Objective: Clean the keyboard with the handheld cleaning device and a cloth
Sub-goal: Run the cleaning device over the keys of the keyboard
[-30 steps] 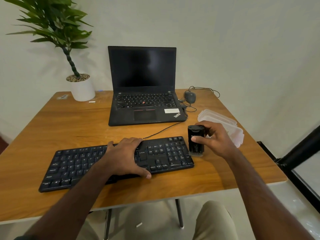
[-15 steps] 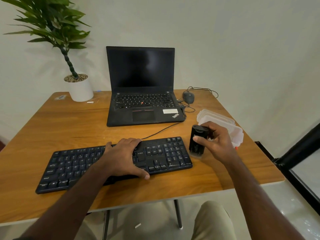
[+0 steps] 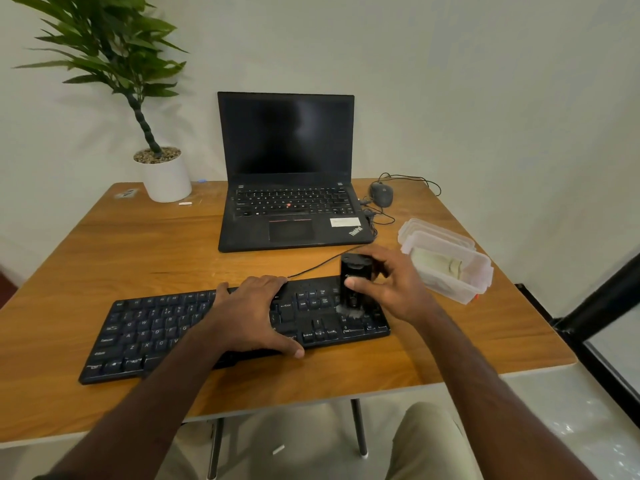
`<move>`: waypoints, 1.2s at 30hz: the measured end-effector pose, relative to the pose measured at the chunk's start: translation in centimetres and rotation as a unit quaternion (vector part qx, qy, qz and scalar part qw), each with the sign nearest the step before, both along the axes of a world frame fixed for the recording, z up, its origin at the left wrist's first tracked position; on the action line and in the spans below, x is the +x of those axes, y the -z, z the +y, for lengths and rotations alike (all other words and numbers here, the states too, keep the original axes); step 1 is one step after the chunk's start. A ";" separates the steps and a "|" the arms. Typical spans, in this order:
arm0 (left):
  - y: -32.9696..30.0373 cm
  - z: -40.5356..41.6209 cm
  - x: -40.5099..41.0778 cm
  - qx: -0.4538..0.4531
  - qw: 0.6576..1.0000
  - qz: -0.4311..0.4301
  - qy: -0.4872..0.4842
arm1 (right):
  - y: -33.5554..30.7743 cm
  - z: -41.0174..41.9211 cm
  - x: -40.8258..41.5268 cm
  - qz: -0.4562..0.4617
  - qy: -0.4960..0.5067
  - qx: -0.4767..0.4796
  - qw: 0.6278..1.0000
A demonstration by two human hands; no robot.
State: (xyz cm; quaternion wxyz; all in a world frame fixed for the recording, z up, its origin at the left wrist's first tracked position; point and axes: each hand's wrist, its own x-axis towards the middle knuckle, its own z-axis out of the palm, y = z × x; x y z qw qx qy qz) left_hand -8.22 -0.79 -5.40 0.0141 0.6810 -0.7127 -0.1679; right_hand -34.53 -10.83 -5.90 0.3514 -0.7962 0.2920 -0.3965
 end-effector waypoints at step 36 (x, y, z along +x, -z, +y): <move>0.4 0.1 0.2 -0.006 1.000 0.008 -0.001 | 0.3 0.8 -4.0 -0.026 0.054 -0.015 0.998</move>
